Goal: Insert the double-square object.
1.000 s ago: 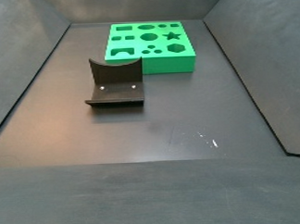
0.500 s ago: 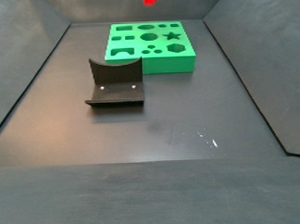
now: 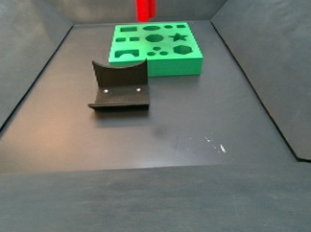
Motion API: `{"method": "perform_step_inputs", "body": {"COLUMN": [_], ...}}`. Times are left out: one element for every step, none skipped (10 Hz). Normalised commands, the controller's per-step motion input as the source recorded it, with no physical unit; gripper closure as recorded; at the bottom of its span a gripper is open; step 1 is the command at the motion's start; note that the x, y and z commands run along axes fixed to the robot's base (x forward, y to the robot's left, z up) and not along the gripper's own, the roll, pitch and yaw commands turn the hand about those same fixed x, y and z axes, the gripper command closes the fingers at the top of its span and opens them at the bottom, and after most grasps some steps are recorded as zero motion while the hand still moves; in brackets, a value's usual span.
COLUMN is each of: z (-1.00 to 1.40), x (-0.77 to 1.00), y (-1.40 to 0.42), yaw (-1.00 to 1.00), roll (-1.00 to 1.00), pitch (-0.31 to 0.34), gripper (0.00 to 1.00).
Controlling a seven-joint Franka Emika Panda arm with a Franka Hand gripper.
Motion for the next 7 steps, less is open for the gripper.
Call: {"method": "perform_step_inputs", "body": {"z": [-0.35, -0.31, -0.30, -0.30, -0.26, -0.24, -0.21], "x": [0.38, 0.25, 0.20, 0.15, 0.13, 0.08, 0.02], "y": [0.08, 0.10, 0.09, 0.11, 0.09, 0.09, 0.08], "yaw": [-0.72, -0.82, -0.85, -0.86, -0.87, -0.88, -0.90], "roll": [-0.07, -0.07, -0.06, -0.04, -0.04, -0.03, -0.02], "pitch": [0.059, 0.059, 0.070, 0.083, 0.087, 0.106, 0.124], "gripper": [1.00, 1.00, 1.00, 1.00, 1.00, 1.00, 1.00]}}
